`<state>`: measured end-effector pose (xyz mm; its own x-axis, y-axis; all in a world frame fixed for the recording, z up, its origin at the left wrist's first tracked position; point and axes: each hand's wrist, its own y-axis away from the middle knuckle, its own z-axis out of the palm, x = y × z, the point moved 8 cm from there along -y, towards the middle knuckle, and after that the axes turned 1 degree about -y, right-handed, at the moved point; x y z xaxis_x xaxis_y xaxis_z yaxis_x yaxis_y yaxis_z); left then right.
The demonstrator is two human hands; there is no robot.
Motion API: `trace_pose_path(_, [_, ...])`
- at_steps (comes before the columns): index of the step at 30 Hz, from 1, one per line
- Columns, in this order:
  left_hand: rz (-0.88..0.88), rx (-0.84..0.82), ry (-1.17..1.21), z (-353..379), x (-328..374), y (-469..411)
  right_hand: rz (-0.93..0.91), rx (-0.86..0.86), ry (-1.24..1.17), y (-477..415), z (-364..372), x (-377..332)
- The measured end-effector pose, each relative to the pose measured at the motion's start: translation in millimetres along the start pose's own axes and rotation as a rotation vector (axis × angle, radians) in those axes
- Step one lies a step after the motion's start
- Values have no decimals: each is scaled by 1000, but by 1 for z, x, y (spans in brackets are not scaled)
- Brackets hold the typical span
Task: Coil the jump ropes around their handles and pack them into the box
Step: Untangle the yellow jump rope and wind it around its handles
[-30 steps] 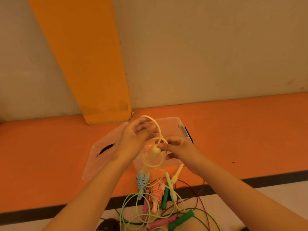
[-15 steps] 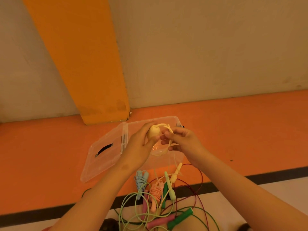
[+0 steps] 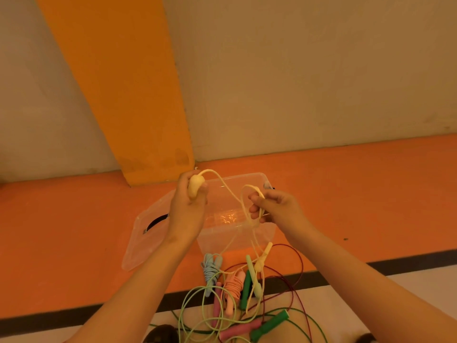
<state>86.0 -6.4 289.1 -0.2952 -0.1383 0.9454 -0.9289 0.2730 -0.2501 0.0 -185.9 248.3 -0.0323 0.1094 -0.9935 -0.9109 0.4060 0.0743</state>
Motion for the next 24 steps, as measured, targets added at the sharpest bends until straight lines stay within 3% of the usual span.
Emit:
trace_pose_path(5, [-58,-111,-175,9,-11,0,-8,16,-93,1,-3,-5])
trace_pose_path(8, [3,-191,-284,21,-8,4,-29,-31,-137,3,5,-12])
trace_pose_path(14, [36,-465,-186,58,-1,25,-85,-140,-210,7,20,-25])
trace_pose_path(18, [49,-445,-112,59,5,25,-88,-164,-166,9,23,-27])
trace_pose_path(21, [78,-447,-72,58,10,22,-88,-58,-67,8,11,-30])
trace_pose_path(24, [73,-343,18,46,12,13,-70,67,14,5,-6,-29])
